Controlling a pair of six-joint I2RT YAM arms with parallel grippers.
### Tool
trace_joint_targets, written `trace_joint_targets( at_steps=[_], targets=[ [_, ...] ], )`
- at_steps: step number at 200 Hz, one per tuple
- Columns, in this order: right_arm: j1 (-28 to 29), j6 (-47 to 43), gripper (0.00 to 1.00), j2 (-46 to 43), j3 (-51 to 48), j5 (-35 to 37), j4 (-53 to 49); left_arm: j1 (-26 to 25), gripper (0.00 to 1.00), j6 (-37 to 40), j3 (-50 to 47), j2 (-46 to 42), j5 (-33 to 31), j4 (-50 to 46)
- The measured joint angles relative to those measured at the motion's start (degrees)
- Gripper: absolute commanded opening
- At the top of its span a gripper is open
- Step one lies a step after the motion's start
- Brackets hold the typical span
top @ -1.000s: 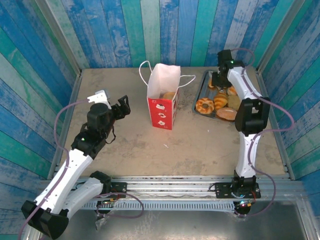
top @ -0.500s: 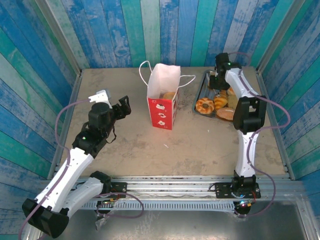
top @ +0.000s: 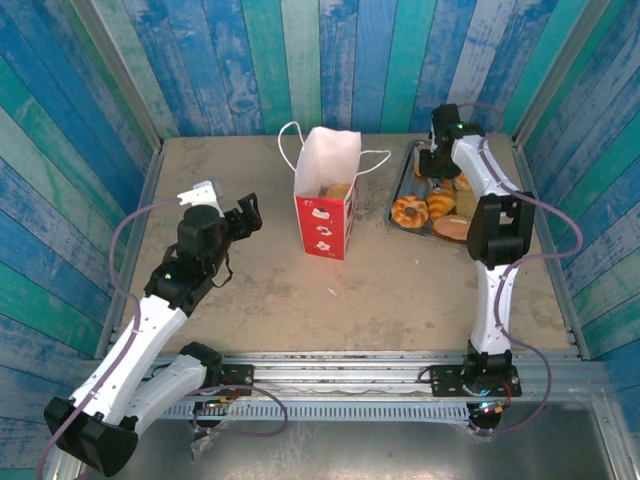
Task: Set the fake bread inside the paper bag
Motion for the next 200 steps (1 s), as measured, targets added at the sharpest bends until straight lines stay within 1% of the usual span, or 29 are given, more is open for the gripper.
trace_joint_targets(
  at_steps=[69, 118, 148, 200],
  targets=[
    [0.0, -0.37, 0.33, -8.46, -6.25, 0.0, -0.5, 0.0, 0.94, -0.04, 0.66, -0.09, -0.2, -1.22],
    [0.11, -0.42, 0.32, -16.09, -13.38, -0.26, 0.66, 0.0, 0.94, -1.2, 1.57, 0.24, 0.42, -1.53],
    [0.24, -0.39, 0.32, -21.86, -19.89, -0.74, 2.58, 0.0, 0.94, -2.64, 3.65, 1.55, 2.86, -1.29],
    [0.52, -0.31, 0.32, -31.17, -29.38, -1.51, 4.87, 0.0, 0.94, -4.26, 6.08, 5.55, 9.09, -0.2]
  ],
)
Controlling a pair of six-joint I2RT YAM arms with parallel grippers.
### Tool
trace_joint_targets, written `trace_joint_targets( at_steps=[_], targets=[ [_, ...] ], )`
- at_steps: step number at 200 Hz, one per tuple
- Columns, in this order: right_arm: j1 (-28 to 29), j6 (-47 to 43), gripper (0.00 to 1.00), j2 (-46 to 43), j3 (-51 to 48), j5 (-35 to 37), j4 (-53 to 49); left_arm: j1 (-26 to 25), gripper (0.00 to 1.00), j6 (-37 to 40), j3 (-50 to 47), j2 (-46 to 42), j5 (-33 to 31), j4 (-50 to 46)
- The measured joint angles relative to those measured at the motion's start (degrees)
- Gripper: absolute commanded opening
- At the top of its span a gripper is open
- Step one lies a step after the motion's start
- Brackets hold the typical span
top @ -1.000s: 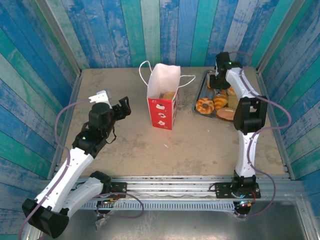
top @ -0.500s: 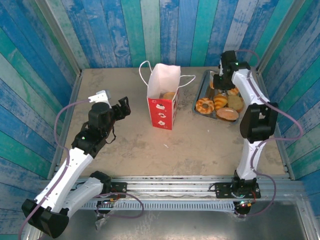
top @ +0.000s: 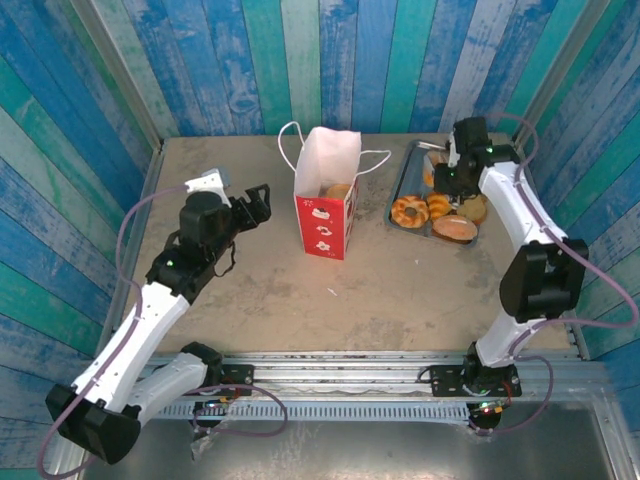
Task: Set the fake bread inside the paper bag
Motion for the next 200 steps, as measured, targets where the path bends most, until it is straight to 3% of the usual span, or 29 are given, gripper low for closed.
trace_joint_targets(
  at_steps=[71, 122, 200],
  targets=[
    [0.7, 0.81, 0.32, -7.37, -4.5, -0.17, 1.11, 0.0, 0.94, -1.75, 5.97, 9.33, 3.85, 1.27],
    [0.83, 1.11, 0.32, -10.82, -5.99, -0.07, 0.59, 0.0, 0.99, -2.62, 6.27, 14.51, 7.19, 2.25],
    [2.89, 1.27, 0.32, -16.94, -6.12, -0.39, -0.9, 0.0, 0.96, -3.23, 6.27, 16.63, 11.78, 5.86]
  ],
)
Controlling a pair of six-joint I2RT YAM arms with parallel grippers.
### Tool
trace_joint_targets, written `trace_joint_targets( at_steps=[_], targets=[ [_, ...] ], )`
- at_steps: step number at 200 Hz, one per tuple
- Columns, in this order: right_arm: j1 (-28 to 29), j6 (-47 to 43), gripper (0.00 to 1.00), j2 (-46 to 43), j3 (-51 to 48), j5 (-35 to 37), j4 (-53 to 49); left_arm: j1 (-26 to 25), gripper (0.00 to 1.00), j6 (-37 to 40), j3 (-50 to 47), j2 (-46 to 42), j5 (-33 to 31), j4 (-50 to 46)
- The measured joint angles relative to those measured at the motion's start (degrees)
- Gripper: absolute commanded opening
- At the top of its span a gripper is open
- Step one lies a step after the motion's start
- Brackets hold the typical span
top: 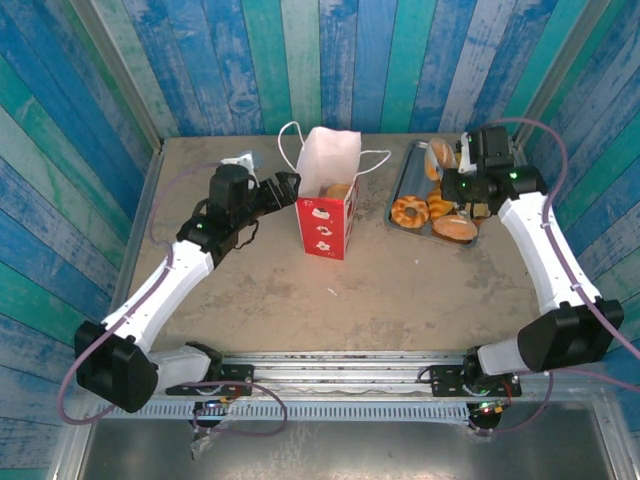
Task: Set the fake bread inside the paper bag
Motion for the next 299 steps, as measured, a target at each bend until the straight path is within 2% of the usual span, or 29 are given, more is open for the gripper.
trace_joint_targets(
  at_steps=[48, 84, 100, 130, 175, 220, 254, 299],
  targets=[
    [1.49, 0.0, 0.32, -3.19, -0.02, 0.02, -1.22, 0.0, 0.87, -0.85, 0.63, 3.93, 2.75, 1.81],
    [3.3, -0.02, 0.32, -6.23, 0.68, 0.61, -2.64, 0.0, 0.82, -0.74, 4.76, 7.8, 3.67, 2.4],
    [4.57, -0.2, 0.33, -7.19, 2.27, 0.7, -3.15, 0.0, 0.79, -0.42, 6.25, 8.98, 3.65, 2.89],
    [7.13, -1.33, 0.33, -7.08, 8.66, 0.87, -5.05, 0.0, 0.7, 0.15, 7.17, 9.77, 2.91, 3.08],
    [12.79, -3.37, 0.33, -4.35, 18.91, 3.06, -6.82, 0.0, 0.52, -0.48, 7.26, 10.14, 2.32, 4.35],
    [23.52, -5.07, 0.33, 2.25, 26.56, 4.92, -6.97, 0.0, 0.35, -2.21, 7.04, 10.19, 2.67, 6.8],
    [30.67, -5.53, 0.33, 6.69, 28.11, 4.9, -7.19, 0.0, 0.25, -2.62, 6.54, 10.19, 2.73, 7.3],
    [32.68, -5.57, 0.33, 9.94, 27.56, 4.72, -9.55, 0.0, 0.13, -2.86, 6.4, 10.19, 2.29, 7.21]
  ],
)
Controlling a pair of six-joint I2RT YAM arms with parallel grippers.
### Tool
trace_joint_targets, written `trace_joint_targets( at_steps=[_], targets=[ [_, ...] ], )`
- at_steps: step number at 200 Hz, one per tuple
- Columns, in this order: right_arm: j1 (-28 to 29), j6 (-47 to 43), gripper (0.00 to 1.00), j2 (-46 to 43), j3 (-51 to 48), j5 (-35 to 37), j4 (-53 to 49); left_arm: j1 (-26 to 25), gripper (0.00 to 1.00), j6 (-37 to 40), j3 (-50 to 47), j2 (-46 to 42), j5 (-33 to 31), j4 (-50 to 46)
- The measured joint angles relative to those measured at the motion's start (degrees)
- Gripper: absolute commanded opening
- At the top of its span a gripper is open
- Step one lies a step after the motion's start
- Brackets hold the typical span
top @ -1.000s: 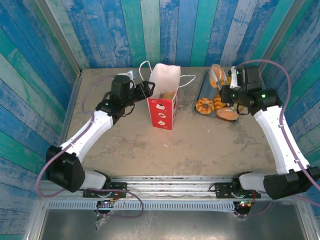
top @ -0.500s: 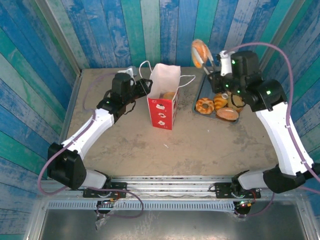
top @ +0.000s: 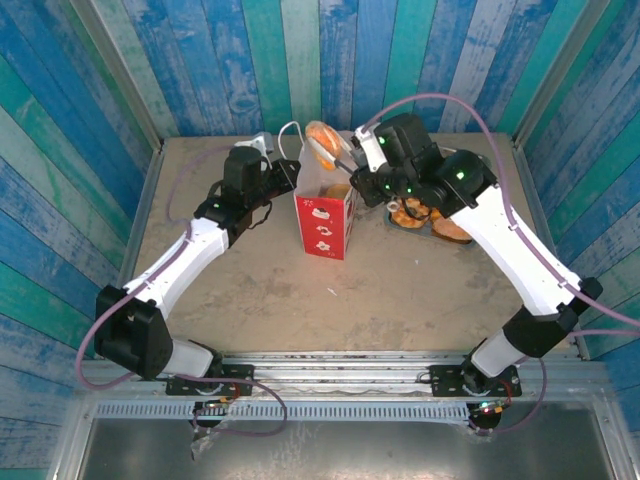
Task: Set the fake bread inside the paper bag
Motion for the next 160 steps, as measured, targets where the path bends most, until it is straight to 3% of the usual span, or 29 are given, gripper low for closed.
trace_joint_targets(
  at_steps=[82, 127, 160],
  targets=[
    [0.31, 1.64, 0.33, 1.62, -1.51, -1.31, -5.55, 0.0, 0.06, 0.46, -1.75, -0.02, -1.73, 0.63],
    [0.39, 2.73, 0.43, 1.64, -3.39, -3.13, -6.71, 0.0, 0.07, 0.44, -2.08, -0.02, -1.46, 1.44],
    [0.39, 3.32, 0.48, 1.64, -3.43, -3.17, -6.71, 0.0, 0.26, 0.39, -2.4, -0.02, -1.07, 2.12]
  ],
)
